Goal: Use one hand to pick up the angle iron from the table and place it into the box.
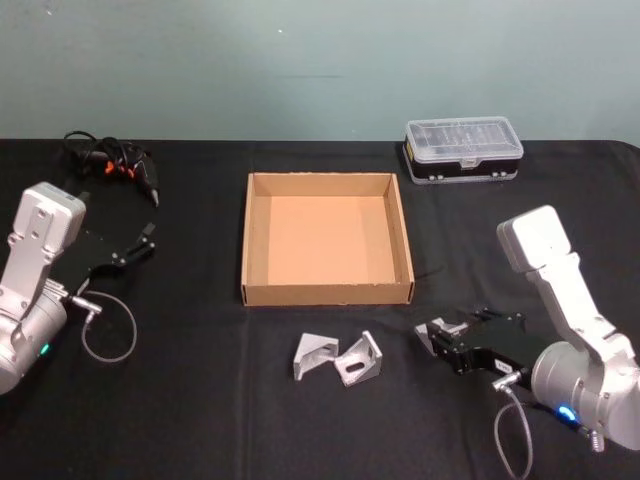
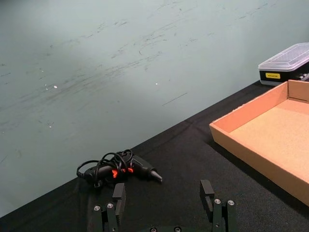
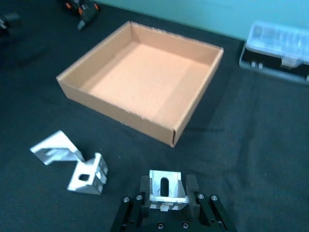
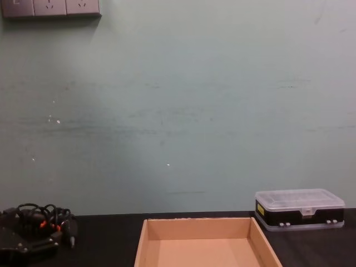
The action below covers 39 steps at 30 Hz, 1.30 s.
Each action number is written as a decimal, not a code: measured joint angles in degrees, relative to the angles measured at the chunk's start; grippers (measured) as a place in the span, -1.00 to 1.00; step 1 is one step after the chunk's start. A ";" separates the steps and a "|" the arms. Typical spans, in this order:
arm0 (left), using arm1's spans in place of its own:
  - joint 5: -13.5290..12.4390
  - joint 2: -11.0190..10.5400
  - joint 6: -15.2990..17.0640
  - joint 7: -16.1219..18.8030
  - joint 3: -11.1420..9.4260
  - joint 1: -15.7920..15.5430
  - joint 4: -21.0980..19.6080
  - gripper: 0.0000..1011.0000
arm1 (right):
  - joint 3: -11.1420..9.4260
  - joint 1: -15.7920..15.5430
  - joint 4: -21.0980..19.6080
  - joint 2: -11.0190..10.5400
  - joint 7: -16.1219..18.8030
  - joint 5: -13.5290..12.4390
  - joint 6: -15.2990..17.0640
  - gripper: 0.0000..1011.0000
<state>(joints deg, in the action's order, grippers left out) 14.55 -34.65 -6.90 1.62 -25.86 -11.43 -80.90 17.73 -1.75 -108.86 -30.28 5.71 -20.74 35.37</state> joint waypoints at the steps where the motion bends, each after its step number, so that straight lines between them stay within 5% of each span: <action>1: 0.00 0.00 0.00 0.00 0.00 0.00 0.00 1.00 | -0.32 -0.21 -0.75 -0.20 0.46 0.12 -0.43 -0.11; 10: 0.00 0.00 0.00 0.00 0.00 0.00 0.00 1.00 | -1.64 0.17 -3.66 -1.07 2.99 1.95 -4.76 -0.11; 20: 0.00 0.00 0.00 0.00 0.00 0.00 0.00 1.00 | -2.13 6.97 2.43 1.16 9.30 0.89 -9.23 -0.11; 29: 0.00 0.00 0.00 0.00 0.00 0.00 0.00 1.00 | 0.90 15.12 10.78 3.36 13.63 1.03 -11.42 -0.11; 39: 0.00 0.00 -0.01 0.00 0.00 0.00 0.00 1.00 | 5.38 21.34 18.91 6.62 13.89 4.34 -11.44 -0.11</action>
<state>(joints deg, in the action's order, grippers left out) 14.55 -34.65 -6.91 1.62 -25.86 -11.44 -80.90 23.11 19.58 -89.95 -23.66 19.60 -16.40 23.93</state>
